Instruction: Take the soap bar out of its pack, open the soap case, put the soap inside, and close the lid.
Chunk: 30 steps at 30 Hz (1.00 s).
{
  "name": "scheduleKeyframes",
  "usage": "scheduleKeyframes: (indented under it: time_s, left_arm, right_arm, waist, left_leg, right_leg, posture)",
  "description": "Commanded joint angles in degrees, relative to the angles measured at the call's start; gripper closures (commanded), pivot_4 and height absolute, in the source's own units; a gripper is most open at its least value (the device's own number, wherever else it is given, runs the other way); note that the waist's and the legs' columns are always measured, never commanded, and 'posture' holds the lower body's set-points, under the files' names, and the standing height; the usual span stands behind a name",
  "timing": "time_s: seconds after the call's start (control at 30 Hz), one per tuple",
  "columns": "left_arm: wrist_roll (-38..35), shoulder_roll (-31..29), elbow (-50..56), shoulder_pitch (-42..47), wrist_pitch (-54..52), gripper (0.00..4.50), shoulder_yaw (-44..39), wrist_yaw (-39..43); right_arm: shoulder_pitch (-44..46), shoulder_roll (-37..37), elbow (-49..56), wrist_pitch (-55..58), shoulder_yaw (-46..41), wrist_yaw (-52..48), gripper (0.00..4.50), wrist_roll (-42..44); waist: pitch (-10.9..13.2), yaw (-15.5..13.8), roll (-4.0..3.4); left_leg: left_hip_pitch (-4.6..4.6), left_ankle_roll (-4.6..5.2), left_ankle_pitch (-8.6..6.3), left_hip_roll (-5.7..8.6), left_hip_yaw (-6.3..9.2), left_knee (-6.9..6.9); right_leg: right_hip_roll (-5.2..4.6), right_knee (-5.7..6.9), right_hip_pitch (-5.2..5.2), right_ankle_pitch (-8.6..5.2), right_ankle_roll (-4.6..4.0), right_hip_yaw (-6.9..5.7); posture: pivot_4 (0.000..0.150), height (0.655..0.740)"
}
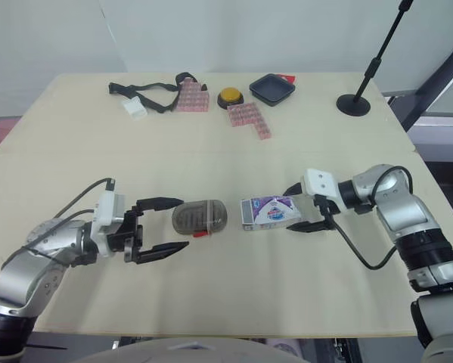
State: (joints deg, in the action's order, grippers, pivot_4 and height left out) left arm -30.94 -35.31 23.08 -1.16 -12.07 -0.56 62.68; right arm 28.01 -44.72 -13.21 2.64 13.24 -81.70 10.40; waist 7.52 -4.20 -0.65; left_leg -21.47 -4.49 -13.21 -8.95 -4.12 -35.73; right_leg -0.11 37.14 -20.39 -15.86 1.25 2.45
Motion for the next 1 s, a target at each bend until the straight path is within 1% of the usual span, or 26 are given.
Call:
scheduleKeyframes:
  time_s: [0.03, 0.1, 0.2, 0.27, 0.37, 0.63, 0.73, 0.83, 1.0]
  left_arm:
    - [-0.56, -0.33, 1.9, -0.24, 0.04, 0.03, -0.18, -0.48]
    - [-0.41, -0.3, 1.9, -0.33, 0.07, 0.03, -0.1, -0.69]
    - [-0.19, -0.19, 1.93, -0.38, 0.11, 0.0, 0.16, -1.09]
    - [-0.2, -0.11, 2.13, -0.47, 0.0, 0.0, 0.35, -1.47]
    - [-0.23, -0.23, 2.26, -0.67, 0.06, 0.0, 0.54, -1.89]
    - [0.02, -0.43, 1.64, -0.44, 0.33, 0.0, 0.65, -2.41]
    - [0.19, -0.44, 1.36, -0.42, 0.47, 0.0, 0.71, -2.4]
    - [0.26, -0.48, 1.18, -0.57, 0.48, 0.0, 0.7, -2.37]
    - [0.49, -0.68, 0.52, -0.99, 0.83, 0.0, 0.55, -2.0]
  right_arm:
    - [1.82, 0.34, -1.0, -1.82, -0.53, -0.95, 0.0, -0.16]
    - [2.13, 0.67, -1.73, -2.42, -0.39, -1.19, 0.0, -0.33]
    - [2.31, 1.12, -2.58, -3.05, -0.4, -1.23, 0.83, -0.47]
    - [2.08, 1.3, -2.9, -3.56, -0.56, -1.11, 1.55, -0.7]
    - [1.34, 1.24, -2.76, -4.13, -0.74, -0.93, 2.49, -0.9]
    - [0.2, 0.32, -1.54, -4.03, -1.56, -0.9, 2.49, -0.48]
    - [-0.14, -0.71, 0.26, -2.39, -2.31, -1.05, 2.49, 0.25]
    - [-0.7, -2.26, 2.19, -0.29, -3.62, -0.85, 2.49, 1.3]
    - [-3.79, -6.94, 5.16, 1.65, -6.96, -1.83, 2.49, 3.16]
  waist:
    - [0.0, 0.02, 0.0]
    - [0.0, 0.03, 0.0]
    - [0.0, 0.0, 0.0]
    - [0.0, -0.04, 0.0]
    - [0.0, -0.01, 0.0]
    - [0.0, -0.01, 0.0]
    - [0.0, -0.17, 0.0]
    - [0.0, -0.28, 0.0]
    - [0.0, -0.34, 0.0]
  left_leg:
    - [0.0, 0.0, 0.0, 0.0, -0.01, 0.0]
    - [0.0, 0.0, 0.0, -0.01, -0.01, -0.01]
    - [-0.01, 0.0, 0.0, -0.04, -0.02, -0.03]
    - [-0.01, 0.0, 0.0, -0.04, -0.04, -0.05]
    - [-0.01, 0.0, 0.0, -0.05, -0.05, -0.06]
    - [0.0, 0.0, 0.0, -0.1, -0.11, -0.07]
    - [0.0, 0.0, 0.0, -0.1, -0.12, -0.08]
    - [-0.01, 0.0, 0.0, -0.11, -0.13, -0.09]
    - [-0.01, 0.0, 0.0, -0.13, -0.16, -0.09]
  right_leg:
    - [0.0, 0.01, 0.0, 0.0, 0.0, 0.0]
    - [0.0, 0.02, 0.0, 0.0, 0.0, 0.0]
    - [0.02, 0.04, 0.0, 0.0, 0.0, 0.0]
    - [0.02, 0.08, 0.0, 0.0, 0.0, 0.0]
    - [0.02, 0.09, 0.0, 0.0, 0.0, 0.0]
    - [0.05, 0.07, 0.0, 0.0, 0.0, 0.01]
    - [0.05, 0.06, 0.0, 0.0, 0.0, 0.01]
    - [0.05, 0.06, 0.0, 0.0, 0.0, 0.01]
    - [0.05, 0.01, 0.0, 0.0, 0.0, 0.01]
  posture:
    - [0.15, 0.74]
    - [0.15, 0.74]
    - [0.15, 0.74]
    - [0.15, 0.74]
    - [0.15, 0.74]
    - [0.15, 0.74]
    - [0.15, 0.74]
    - [0.15, 0.74]
    - [0.15, 0.74]
